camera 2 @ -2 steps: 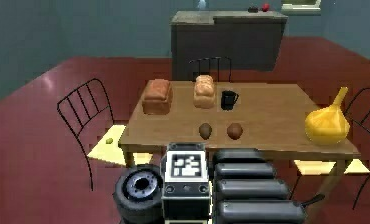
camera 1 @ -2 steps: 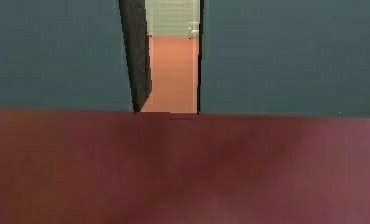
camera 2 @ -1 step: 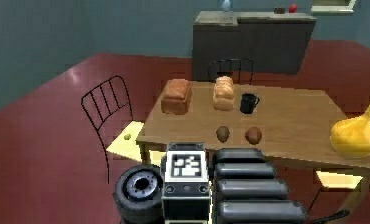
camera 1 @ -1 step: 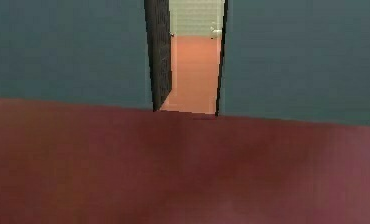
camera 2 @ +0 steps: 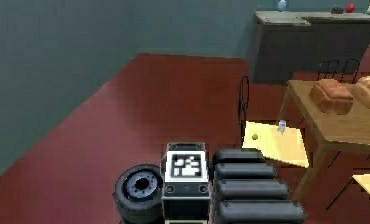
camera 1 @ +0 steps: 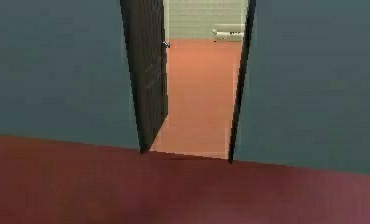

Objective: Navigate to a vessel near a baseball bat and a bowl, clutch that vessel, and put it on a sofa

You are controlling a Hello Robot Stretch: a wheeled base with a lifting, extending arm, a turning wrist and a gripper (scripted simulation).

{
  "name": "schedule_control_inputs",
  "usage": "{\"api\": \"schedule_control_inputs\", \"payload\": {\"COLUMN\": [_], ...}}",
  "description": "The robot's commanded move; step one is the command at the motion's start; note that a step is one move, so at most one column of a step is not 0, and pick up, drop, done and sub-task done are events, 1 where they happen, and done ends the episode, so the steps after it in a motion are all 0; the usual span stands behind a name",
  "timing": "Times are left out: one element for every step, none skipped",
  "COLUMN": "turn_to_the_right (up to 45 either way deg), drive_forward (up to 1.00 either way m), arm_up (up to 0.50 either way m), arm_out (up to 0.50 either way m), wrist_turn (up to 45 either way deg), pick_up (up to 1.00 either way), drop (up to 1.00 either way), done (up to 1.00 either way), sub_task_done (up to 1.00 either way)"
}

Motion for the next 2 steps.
{"api": "schedule_control_inputs", "payload": {"turn_to_the_right": [0.0, 0.0], "drive_forward": [1.0, 0.55], "arm_up": [0.0, 0.0], "arm_out": [0.0, 0.0], "wrist_turn": [0.0, 0.0], "pick_up": [0.0, 0.0], "drop": [0.0, 0.0], "done": [0.0, 0.0], "sub_task_done": [0.0, 0.0]}}
